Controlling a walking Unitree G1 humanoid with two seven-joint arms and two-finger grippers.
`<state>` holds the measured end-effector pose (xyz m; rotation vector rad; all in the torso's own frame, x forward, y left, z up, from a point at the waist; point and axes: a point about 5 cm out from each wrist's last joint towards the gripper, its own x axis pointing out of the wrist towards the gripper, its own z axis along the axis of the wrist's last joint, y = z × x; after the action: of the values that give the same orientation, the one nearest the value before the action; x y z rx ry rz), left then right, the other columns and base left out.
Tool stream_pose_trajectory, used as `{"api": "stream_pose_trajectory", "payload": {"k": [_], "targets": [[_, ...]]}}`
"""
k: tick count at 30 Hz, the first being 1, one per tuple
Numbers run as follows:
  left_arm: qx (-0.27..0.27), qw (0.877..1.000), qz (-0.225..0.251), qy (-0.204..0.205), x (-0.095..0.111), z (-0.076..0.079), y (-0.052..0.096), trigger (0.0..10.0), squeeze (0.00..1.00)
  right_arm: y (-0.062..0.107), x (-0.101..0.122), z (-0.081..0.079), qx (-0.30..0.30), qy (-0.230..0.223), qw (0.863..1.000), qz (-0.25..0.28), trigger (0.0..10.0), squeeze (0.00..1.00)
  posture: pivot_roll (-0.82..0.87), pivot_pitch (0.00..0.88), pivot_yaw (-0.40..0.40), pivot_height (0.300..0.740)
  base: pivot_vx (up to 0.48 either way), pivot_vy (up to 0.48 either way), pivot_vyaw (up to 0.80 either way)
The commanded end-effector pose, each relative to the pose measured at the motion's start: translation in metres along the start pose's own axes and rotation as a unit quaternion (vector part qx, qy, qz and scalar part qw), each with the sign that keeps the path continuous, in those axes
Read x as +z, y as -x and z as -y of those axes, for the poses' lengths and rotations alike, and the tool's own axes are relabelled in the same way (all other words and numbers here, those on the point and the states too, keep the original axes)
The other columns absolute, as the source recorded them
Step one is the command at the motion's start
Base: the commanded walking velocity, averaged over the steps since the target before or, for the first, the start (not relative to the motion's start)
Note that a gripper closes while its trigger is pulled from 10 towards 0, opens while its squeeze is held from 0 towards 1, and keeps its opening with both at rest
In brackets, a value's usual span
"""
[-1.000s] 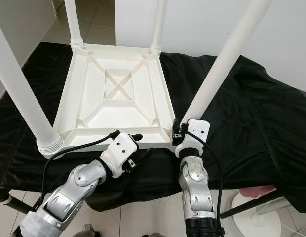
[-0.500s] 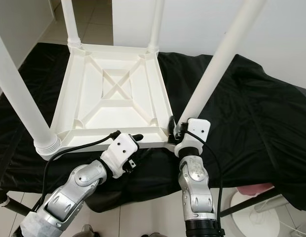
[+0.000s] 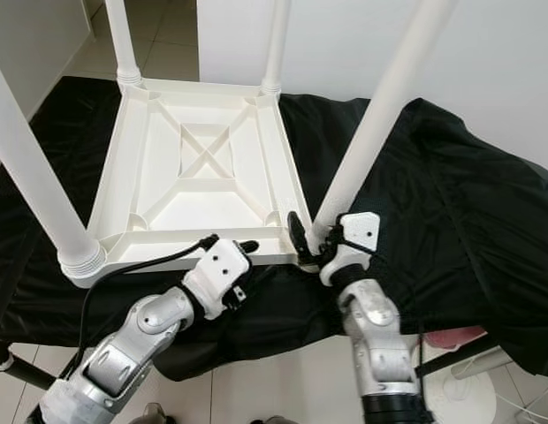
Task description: Building children table
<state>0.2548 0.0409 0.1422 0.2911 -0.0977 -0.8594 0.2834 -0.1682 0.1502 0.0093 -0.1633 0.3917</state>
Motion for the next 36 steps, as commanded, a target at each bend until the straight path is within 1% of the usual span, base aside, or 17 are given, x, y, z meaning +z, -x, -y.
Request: {"api": "stream_pose_trajectory", "payload": {"k": [1,2,3,4,5,7,13,14,15,20,25,29,30,31,36], "targets": [[-0.029,1.000,-0.005,0.003,-0.003,0.006,-0.001,10.0,0.00,0.003,-0.004,0.004,0.008,-0.007,1.000,-0.008,10.0,0.00,-0.01,0.072,-0.132,0.740,0.000,0.000,0.00],[-0.032,0.999,-0.005,0.002,-0.003,0.006,-0.002,10.0,0.00,0.004,-0.007,0.005,0.041,0.000,0.999,-0.021,10.0,0.00,-0.01,0.077,-0.128,0.740,0.000,0.000,0.00],[-0.032,0.999,-0.005,0.002,-0.003,0.006,-0.002,10.0,0.00,0.004,-0.007,0.005,0.041,0.000,0.999,-0.021,10.0,0.00,-0.01,0.077,-0.128,0.740,0.000,0.000,0.00],[-0.034,0.999,-0.005,0.002,-0.003,0.007,-0.002,10.0,0.00,0.005,-0.009,0.006,0.074,0.007,0.997,-0.034,10.0,0.00,-0.01,0.081,-0.122,0.740,0.000,0.000,0.00],[-0.034,0.999,-0.005,0.002,-0.003,0.007,-0.002,10.0,0.00,0.005,-0.009,0.006,0.074,0.007,0.997,-0.034,10.0,0.00,-0.01,0.081,-0.122,0.740,0.000,0.000,0.00],[-0.036,0.999,-0.004,0.002,-0.001,0.007,-0.003,10.0,0.00,0.003,-0.012,0.009,0.115,0.005,0.992,-0.054,10.0,0.00,-0.01,0.092,-0.117,0.740,0.000,0.000,0.00],[-0.038,0.999,-0.006,0.002,-0.002,0.006,-0.003,10.0,0.00,-0.006,-0.018,0.006,0.149,0.013,0.987,-0.066,10.0,0.00,-0.01,0.101,-0.113,0.740,0.000,0.000,0.00],[-0.039,0.999,-0.007,0.001,-0.003,0.006,-0.002,10.0,0.00,-0.007,-0.020,0.004,0.157,0.019,0.985,-0.069,9.7,0.00,-0.02,0.104,-0.114,0.740,0.000,0.000,0.00],[-0.039,0.999,-0.007,0.001,-0.003,0.006,-0.002,10.0,0.00,-0.009,-0.021,0.003,0.161,0.021,0.984,-0.068,0.0,0.00,-0.02,0.103,-0.112,0.740,0.000,0.000,0.00],[-0.041,0.999,-0.005,-0.002,-0.001,0.005,-0.005,10.0,0.00,-0.010,-0.022,0.002,0.167,0.032,0.984,-0.063,0.0,0.00,-0.02,0.099,-0.106,0.740,0.000,0.000,0.00],[-0.041,0.999,-0.002,-0.006,0.000,0.001,-0.008,10.0,0.00,-0.005,-0.023,0.004,0.161,0.022,0.985,-0.062,0.0,0.00,-0.03,0.099,-0.103,0.740,0.000,0.000,0.00],[-0.041,0.999,-0.002,-0.006,0.000,0.000,-0.008,10.0,0.00,-0.005,-0.025,0.006,0.163,0.021,0.984,-0.063,0.0,0.00,-0.03,0.102,-0.104,0.740,0.000,0.000,0.00],[-0.043,0.999,-0.002,-0.005,0.001,0.002,-0.007,10.0,0.00,-0.006,-0.025,0.007,0.158,0.024,0.985,-0.064,4.3,0.00,-0.03,0.106,-0.103,0.740,0.000,0.000,0.00],[-0.044,0.999,-0.002,-0.004,0.001,0.003,-0.007,10.0,0.00,-0.006,-0.025,0.007,0.158,0.025,0.985,-0.063,10.0,0.00,-0.03,0.112,-0.102,0.740,0.000,0.000,0.00],[-0.047,0.999,-0.003,-0.001,0.000,0.006,-0.006,10.0,0.00,-0.005,-0.025,0.006,0.144,0.013,0.988,-0.056,10.0,0.00,-0.03,0.117,-0.100,0.740,0.000,0.000,0.00]]}}
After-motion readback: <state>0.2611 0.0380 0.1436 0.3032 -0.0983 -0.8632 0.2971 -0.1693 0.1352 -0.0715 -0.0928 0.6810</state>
